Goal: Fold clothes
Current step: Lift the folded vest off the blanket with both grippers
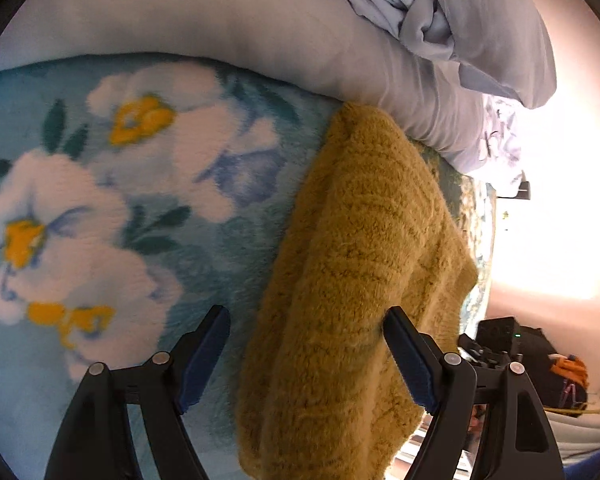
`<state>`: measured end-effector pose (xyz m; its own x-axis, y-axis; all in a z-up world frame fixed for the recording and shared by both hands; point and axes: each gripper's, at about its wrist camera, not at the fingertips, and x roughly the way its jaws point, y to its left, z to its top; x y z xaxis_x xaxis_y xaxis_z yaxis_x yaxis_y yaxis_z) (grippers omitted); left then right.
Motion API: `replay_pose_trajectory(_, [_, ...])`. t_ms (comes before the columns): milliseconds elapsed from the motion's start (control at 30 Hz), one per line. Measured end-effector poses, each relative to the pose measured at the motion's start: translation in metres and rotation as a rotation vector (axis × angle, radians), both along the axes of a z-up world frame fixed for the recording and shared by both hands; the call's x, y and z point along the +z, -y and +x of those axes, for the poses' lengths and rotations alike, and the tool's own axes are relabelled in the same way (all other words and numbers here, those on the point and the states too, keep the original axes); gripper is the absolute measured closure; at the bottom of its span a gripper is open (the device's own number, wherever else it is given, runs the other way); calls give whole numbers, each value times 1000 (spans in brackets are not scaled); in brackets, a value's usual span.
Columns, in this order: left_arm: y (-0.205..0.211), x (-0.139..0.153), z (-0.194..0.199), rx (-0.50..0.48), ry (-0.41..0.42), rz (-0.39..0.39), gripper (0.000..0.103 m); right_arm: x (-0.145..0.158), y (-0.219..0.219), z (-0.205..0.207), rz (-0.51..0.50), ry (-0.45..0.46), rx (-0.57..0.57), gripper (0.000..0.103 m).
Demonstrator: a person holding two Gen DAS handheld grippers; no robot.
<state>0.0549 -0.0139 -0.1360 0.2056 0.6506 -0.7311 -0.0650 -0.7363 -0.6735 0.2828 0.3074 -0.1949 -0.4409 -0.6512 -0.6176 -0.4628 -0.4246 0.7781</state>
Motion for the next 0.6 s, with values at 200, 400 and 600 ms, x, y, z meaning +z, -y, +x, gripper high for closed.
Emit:
replay_pose_trajectory(200, [-5,-2,1,-65,23,86,22,-7,4,-16,-51,-81,43,35])
replay_pose_trajectory(400, [-24,-9,-8,-103,8,75,22,-7,9,-31,-69,-111,102,30])
replay_pose_trajectory(600, [-23,-7,3,-124,-25,50,23,-8,24,-48,-59,-103,114,30])
